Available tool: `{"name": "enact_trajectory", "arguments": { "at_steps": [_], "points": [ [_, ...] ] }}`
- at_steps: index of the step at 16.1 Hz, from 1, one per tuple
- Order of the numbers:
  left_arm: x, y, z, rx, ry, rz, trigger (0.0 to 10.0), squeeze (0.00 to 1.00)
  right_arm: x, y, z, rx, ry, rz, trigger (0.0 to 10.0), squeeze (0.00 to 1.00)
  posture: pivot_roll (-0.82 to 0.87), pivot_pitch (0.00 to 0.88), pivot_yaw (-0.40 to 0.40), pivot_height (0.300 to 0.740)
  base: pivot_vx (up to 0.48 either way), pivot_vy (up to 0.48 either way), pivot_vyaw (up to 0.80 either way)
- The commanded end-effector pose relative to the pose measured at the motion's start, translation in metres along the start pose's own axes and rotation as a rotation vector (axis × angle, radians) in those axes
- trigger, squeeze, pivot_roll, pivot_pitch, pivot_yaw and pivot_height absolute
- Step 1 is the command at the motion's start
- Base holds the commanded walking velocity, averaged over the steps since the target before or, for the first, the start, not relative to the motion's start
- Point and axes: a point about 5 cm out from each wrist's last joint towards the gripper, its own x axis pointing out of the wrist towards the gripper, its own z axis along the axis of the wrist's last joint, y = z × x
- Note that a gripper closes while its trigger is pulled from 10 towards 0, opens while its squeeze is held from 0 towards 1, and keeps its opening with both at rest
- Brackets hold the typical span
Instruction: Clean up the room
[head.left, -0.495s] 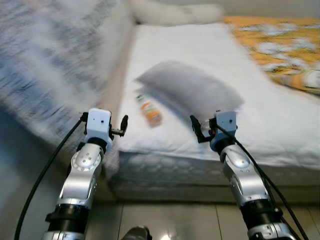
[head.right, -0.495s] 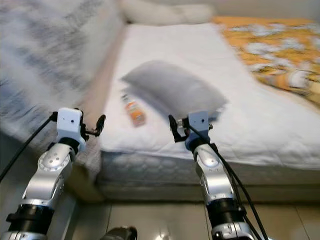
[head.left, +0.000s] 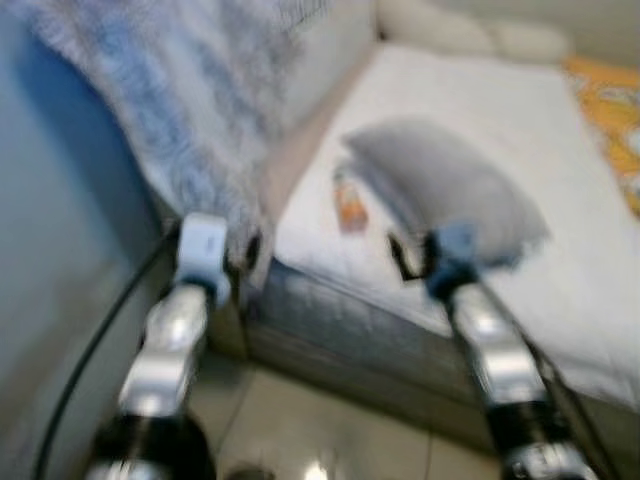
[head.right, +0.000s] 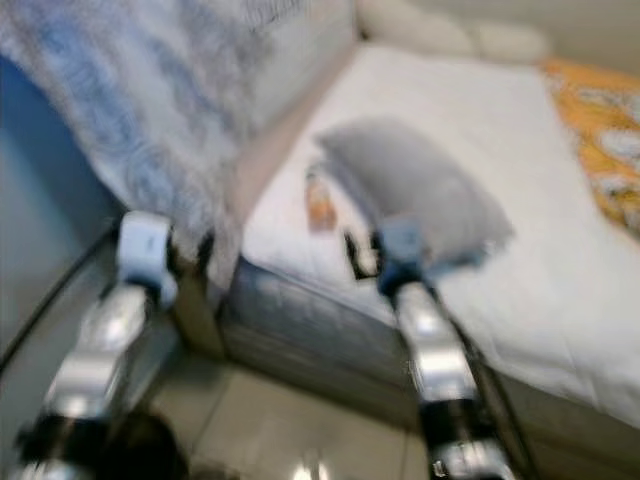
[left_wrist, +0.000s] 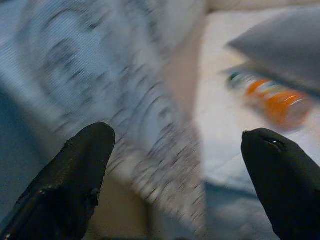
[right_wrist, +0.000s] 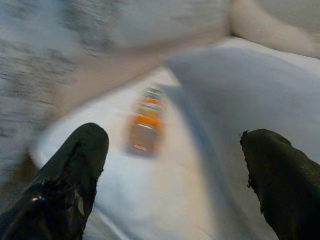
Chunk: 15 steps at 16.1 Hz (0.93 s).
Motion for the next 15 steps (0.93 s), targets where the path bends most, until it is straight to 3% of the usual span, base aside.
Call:
{"name": "enact_trajectory", "arguments": {
  "at_steps": [1,5,11,15],
  "points": [
    [0.004,-0.004,0.009,0.01,-0.03,-0.009,10.0,0.0,0.001,-0.008,0.004,-0.025,-0.003,-0.016,10.0,0.0,0.08,0.0,0.001,0.74,0.0,-0.48,0.8],
    [0.004,-0.004,0.008,-0.007,-0.019,0.0,10.0,0.0,0.0,-0.01,0.001,-0.026,0.027,-0.033,10.0,0.0,0.08,0.0,0.002,0.74,0.0,-0.347,0.76],
    [0.004,-0.001,0.006,0.038,-0.004,0.0,10.0,0.0,-0.002,-0.009,-0.007,0.089,0.081,-0.034,10.0,0.0,0.08,0.0,0.004,0.74,0.0,0.0,0.0],
    [0.005,-0.001,0.009,0.042,-0.018,-0.014,10.0,0.0,-0.002,-0.009,-0.011,0.146,0.092,-0.058,10.0,0.0,0.08,0.0,0.004,0.74,0.333,0.0,0.2]
  ]
}}
